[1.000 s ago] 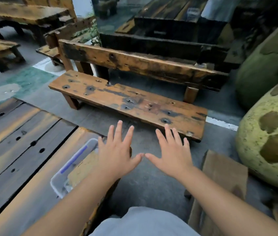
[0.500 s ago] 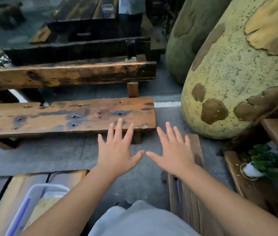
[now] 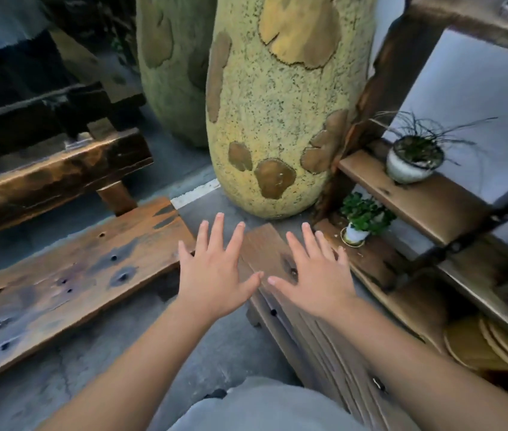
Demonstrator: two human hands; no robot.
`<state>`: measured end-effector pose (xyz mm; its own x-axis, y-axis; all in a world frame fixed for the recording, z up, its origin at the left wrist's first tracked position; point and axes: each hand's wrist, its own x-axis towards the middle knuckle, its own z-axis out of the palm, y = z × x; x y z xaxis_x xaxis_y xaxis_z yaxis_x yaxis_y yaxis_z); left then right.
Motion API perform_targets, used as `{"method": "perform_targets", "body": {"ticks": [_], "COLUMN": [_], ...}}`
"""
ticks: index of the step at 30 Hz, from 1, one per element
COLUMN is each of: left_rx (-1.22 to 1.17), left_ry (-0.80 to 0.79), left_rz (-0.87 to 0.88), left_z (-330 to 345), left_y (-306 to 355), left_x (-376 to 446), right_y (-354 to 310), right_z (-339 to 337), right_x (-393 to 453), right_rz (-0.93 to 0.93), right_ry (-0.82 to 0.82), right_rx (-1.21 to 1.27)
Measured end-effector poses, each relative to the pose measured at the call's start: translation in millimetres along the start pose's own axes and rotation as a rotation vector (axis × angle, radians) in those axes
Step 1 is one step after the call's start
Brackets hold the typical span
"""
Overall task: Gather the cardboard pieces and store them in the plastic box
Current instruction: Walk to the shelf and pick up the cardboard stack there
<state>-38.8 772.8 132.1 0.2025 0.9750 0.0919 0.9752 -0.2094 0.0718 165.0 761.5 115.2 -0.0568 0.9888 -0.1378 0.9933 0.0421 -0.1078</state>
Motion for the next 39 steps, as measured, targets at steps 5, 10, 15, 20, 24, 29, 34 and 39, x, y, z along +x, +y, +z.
{"method": "perform_targets", "body": {"ticks": [5, 10, 15, 20, 24, 29, 34, 39], "left_rx": [-0.013, -0.039, -0.049, -0.035, -0.019, -0.03, -0.056, -0.094], "left_ry": [-0.054, -0.088, -0.125, -0.104, -0.087, -0.072, -0.052, -0.014], "left_rz": [0.206, 0.382, 0.542, 0.681, 0.762, 0.825, 0.884, 0.947], "left_z": [12.2, 17.8, 25.5, 26.8, 26.7, 26.1, 18.9, 0.3], "left_y": [32.3, 79.1, 157.3, 242.0, 312.3, 393.9, 453.1, 487.4], "left_x": [26.4, 36.2, 40.5, 35.7, 29.3, 17.4, 15.0, 33.8], "right_y": [31.5, 65.9, 122.4, 186.8, 241.8, 305.9, 355.5, 391.2], "right_z": [0.1, 3.3, 4.2, 2.3, 0.9, -4.6, -19.1, -50.9], "right_x": [-21.9, -49.9, -95.8, -141.4, -175.6, -215.5, -242.0, -241.9], "right_rz": [0.189, 0.338, 0.479, 0.617, 0.694, 0.78, 0.845, 0.872], "right_ry": [0.017, 0.009, 0.037, 0.071, 0.093, 0.139, 0.181, 0.272], "right_rx": [0.007, 0.058, 0.119, 0.17, 0.186, 0.184, 0.166, 0.127]}}
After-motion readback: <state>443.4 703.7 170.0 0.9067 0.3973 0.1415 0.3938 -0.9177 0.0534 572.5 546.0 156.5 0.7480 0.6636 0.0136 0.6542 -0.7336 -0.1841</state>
